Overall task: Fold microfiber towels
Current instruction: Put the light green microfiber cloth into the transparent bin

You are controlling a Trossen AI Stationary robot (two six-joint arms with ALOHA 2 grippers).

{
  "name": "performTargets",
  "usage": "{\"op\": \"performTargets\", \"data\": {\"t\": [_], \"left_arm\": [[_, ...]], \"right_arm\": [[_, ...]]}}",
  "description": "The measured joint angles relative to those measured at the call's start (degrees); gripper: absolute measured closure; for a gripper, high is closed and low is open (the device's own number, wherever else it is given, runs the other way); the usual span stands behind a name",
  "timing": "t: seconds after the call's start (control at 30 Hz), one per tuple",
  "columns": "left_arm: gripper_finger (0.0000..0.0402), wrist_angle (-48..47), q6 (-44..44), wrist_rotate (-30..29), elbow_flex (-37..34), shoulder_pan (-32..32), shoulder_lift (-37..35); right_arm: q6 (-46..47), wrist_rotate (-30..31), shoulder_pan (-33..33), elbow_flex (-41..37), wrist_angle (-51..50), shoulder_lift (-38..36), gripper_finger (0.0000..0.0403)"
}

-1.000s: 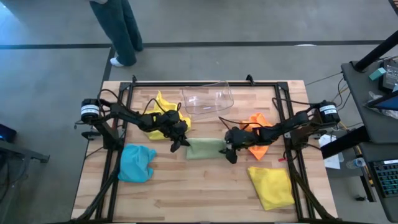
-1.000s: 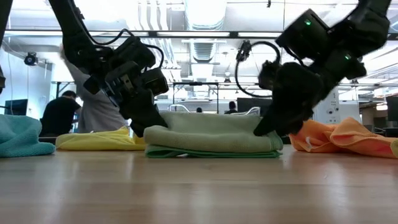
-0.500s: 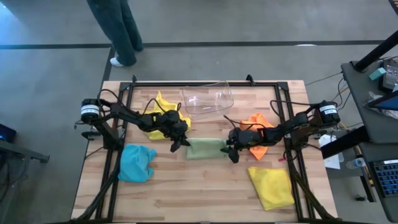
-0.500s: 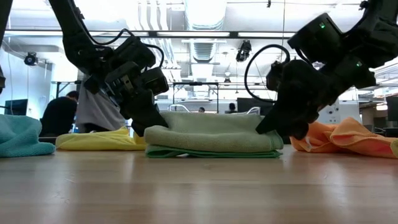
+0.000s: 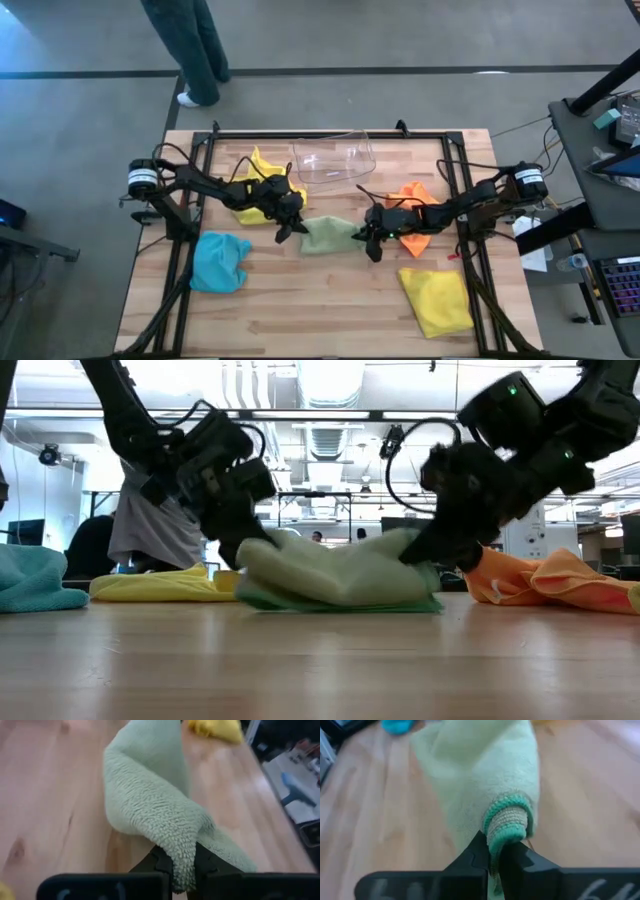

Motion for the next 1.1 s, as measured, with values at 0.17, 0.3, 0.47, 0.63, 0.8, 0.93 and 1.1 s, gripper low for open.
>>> {"op": "performTargets", "data": {"t": [0.17,0.3,0.47,0.63,0.8,0.93,1.1], "left_arm": [[0.0400,-3.8,0.2,0.2,1.7,0.1,-5.3],[0.0400,-10.6,3.0,-1.5,4.4,0.5,-10.7],[0.0400,-16.8,5.9,-3.7,8.2,2.8,-15.6],[0.0400,-21.4,7.7,-4.2,14.1,6.0,-15.6],[0.0400,-26.3,10.7,-4.5,20.3,10.4,-11.5],[0.0400,-27.4,11.3,-1.5,24.2,15.1,-7.5],[0.0400,-28.3,10.3,4.4,28.2,20.7,-2.7]], "right_arm": [[-1.2,0.0,-0.5,3.5,-5.9,-4.3,0.0392],[-3.3,3.2,-1.4,7.4,-16.0,-9.4,0.0393],[-4.9,4.8,-4.5,11.9,-25.5,-15.2,0.0393],[-5.1,4.7,-9.9,16.5,-34.2,-18.8,0.0394],[-4.9,2.2,-16.9,21.0,-40.9,-19.4,0.0394],[-4.9,-2.5,-23.4,24.9,-44.0,-17.3,0.0394],[-4.8,-9.7,-30.5,30.0,-47.7,-11.4,0.0394]]}}
